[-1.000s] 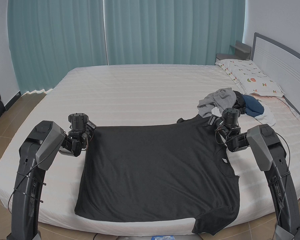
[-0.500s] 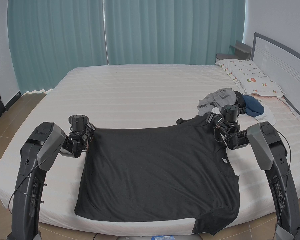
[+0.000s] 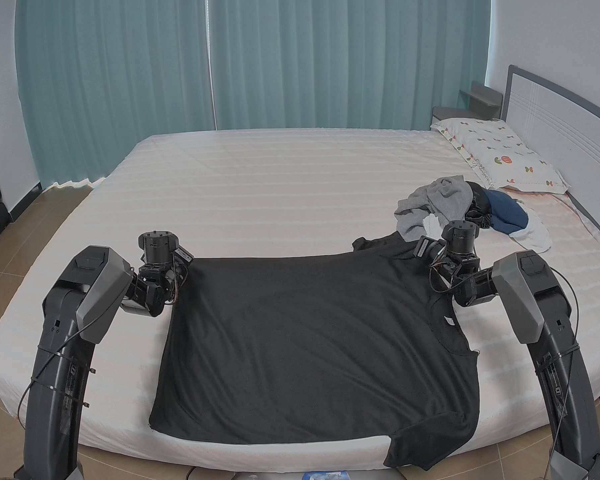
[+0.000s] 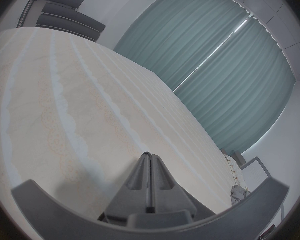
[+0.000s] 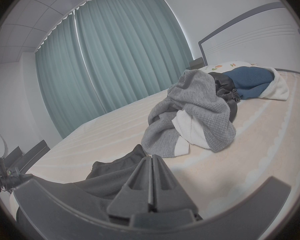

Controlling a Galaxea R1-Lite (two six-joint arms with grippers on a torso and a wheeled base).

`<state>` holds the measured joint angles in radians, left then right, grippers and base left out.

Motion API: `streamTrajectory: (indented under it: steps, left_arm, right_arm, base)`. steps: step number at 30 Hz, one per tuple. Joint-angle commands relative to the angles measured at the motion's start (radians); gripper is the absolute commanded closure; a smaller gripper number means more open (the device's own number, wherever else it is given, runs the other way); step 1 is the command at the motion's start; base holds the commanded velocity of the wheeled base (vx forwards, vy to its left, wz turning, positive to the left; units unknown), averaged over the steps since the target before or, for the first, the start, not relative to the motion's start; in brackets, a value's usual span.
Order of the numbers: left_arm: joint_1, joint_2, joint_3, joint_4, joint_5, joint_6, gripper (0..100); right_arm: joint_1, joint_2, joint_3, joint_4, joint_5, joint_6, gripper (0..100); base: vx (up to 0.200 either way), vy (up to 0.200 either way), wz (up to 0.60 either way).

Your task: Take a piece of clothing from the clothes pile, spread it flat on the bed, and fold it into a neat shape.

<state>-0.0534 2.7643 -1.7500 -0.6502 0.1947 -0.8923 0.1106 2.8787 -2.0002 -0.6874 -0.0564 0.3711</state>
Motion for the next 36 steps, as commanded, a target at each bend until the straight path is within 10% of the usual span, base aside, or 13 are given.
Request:
streamTrajectory:
  steps: [1, 2, 18, 25, 36]
  left_arm:
    - [-0.002, 0.002, 0.0, 0.0, 0.0, 0.0, 100]
    - [-0.002, 0.002, 0.0, 0.0, 0.0, 0.0, 0]
    - [0.003, -0.089, 0.098, -0.008, 0.002, -0.01, 0]
    - [0.003, -0.327, 0.451, -0.135, -0.084, -0.014, 0]
    - [-0.092, -0.655, 0.903, -0.213, -0.158, -0.016, 0]
  right_arm:
    - [0.001, 0.017, 0.0, 0.0, 0.0, 0.0, 0]
    - [0.001, 0.017, 0.0, 0.0, 0.0, 0.0, 0]
    - [-0.002, -0.099, 0.021, -0.006, -0.083, 0.045, 0]
    - [-0.043, -0.361, 0.434, -0.061, -0.059, 0.206, 0]
    - [-0.075, -0.889, 1.339, -0.225, 0.171, 0.253, 0]
  base:
    - [0.0, 0.0, 0.0]
    - [0.0, 0.0, 0.0]
    - [0.0, 0.0, 0.0]
    - [0.0, 0.0, 0.0]
    - [0.0, 0.0, 0.0]
